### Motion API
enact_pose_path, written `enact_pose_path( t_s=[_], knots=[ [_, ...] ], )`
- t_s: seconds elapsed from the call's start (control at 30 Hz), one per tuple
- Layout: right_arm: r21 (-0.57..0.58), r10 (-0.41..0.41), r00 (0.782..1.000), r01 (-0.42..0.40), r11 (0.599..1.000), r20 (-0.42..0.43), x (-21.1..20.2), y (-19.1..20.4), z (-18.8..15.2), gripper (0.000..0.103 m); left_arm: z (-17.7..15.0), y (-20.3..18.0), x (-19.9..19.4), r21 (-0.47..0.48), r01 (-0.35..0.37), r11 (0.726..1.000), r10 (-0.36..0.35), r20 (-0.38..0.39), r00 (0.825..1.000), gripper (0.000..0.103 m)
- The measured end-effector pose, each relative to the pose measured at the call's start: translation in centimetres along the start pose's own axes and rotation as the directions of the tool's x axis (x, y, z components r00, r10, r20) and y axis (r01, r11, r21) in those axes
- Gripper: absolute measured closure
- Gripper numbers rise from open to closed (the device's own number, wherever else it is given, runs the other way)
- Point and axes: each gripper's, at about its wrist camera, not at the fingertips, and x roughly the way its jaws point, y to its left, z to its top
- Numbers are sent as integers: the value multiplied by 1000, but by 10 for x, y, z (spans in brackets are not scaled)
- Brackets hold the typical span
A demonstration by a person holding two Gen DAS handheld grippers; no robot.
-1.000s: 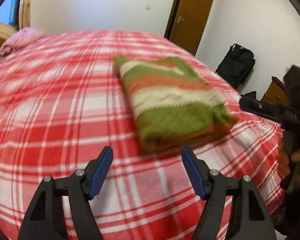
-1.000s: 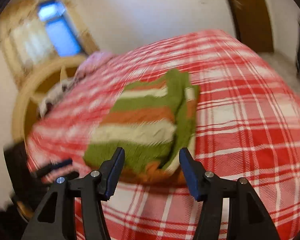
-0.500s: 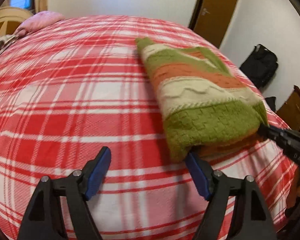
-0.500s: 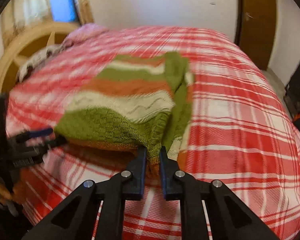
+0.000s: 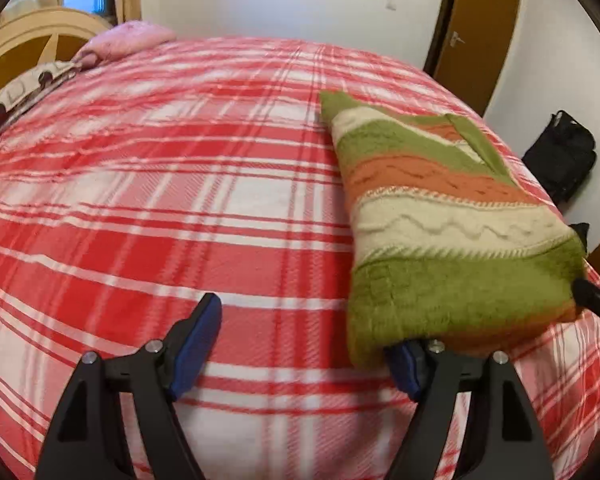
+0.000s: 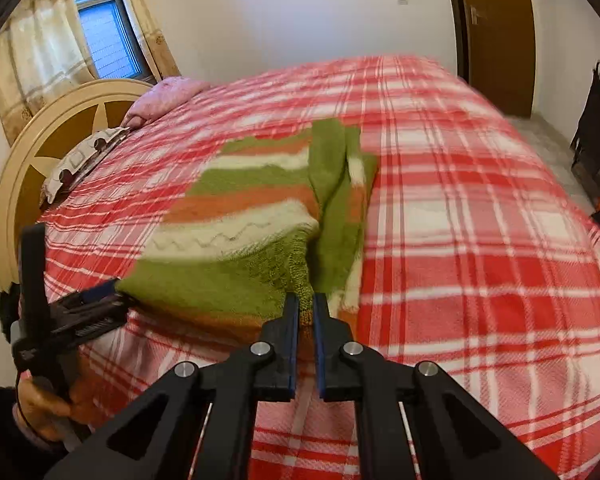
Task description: Fold small clothes
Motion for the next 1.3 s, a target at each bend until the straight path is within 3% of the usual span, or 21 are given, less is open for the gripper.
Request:
enact_pose_path(
  t_s=[0.27, 0.37, 0.43, 0.53, 0.63, 0.73, 0.93, 1.03, 1.07, 1.1, 1.13, 1.17, 1.3],
  knots=[
    [-9, -42, 998, 41, 999, -42, 17, 2, -15, 97, -9, -3, 7, 84, -14, 996, 13, 9, 1000, 22],
    [0, 13, 1000, -13, 1000, -19, 3, 0, -6, 97, -10, -2, 6, 92, -7, 996, 5, 20, 1000, 21],
    [14, 37, 998, -38, 999, 57, -16, -1, 10, 94, -12, -3, 4, 96, -10, 995, 7, 34, 999, 18],
    [-16, -1, 993, 3, 1000, 120, -23, 4, 39, 94, -13, -2, 6, 75, -24, 997, 20, 46, 999, 13],
    [-49, -24, 994, 29, 998, 110, 2, 5, 77, 94, -13, -2, 8, 69, -33, 997, 30, 49, 998, 9],
    [14, -39, 997, 38, 999, 61, 35, -6, 102, 94, -14, -1, 9, 65, -34, 997, 30, 52, 998, 8],
    [32, -18, 997, 16, 999, 70, 73, -12, 128, 94, -14, 0, 11, 61, -32, 998, 29, 56, 998, 4],
    [12, -59, 997, 58, 998, 58, 87, -12, 140, 93, -15, -2, 11, 59, -39, 997, 35, 63, 997, 1],
    [6, -67, 996, 67, 998, 57, 92, -12, 144, 92, -15, -2, 12, 59, -41, 997, 38, 64, 997, 0],
    [3, -66, 996, 66, 998, 53, 95, -13, 146, 79, -15, -2, 12, 58, -41, 998, 37, 64, 997, 0],
    [-3, -59, 997, 59, 998, 46, 100, -13, 149, 60, -15, -3, 13, 57, -39, 998, 35, 63, 997, 0],
    [-10, -66, 997, 66, 998, 45, 103, -13, 148, 54, -15, -2, 13, 56, -37, 998, 34, 63, 997, 0],
    [-53, -116, 993, 118, 992, 37, 117, -9, 152, 52, -15, -3, 13, 56, -33, 998, 29, 66, 997, 0]
  ],
)
